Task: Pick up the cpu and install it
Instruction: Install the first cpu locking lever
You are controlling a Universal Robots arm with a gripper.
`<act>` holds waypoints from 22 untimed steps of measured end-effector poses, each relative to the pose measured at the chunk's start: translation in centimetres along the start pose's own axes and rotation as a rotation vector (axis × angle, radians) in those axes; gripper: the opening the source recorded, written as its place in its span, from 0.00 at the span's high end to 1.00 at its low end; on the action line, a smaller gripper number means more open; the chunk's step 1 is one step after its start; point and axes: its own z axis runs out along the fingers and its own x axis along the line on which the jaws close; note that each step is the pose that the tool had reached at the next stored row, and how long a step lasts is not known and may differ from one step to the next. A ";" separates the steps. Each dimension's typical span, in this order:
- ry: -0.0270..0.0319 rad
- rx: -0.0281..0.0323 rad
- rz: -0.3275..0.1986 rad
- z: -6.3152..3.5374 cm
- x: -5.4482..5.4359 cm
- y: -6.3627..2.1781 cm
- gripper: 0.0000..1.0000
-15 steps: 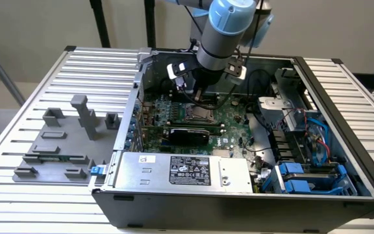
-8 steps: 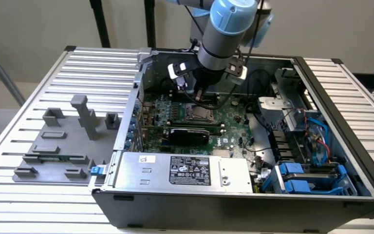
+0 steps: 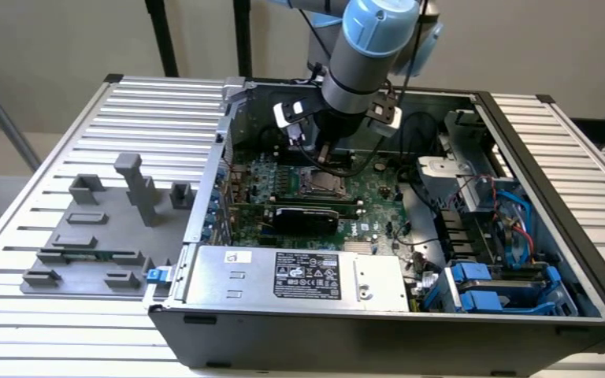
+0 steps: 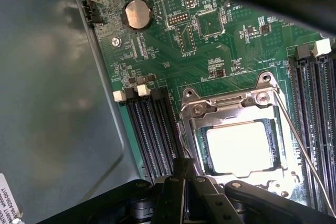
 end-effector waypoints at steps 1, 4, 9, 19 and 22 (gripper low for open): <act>0.0000 0.0002 0.000 0.00 0.0 0.00 0.89; -0.0002 0.0005 0.000 0.00 0.0 0.02 0.89; 0.0000 0.0004 0.001 0.01 -0.1 0.04 0.89; -0.0007 0.0019 0.002 0.08 -0.2 0.11 0.89; -0.0008 0.0017 0.002 0.13 -0.1 0.27 0.89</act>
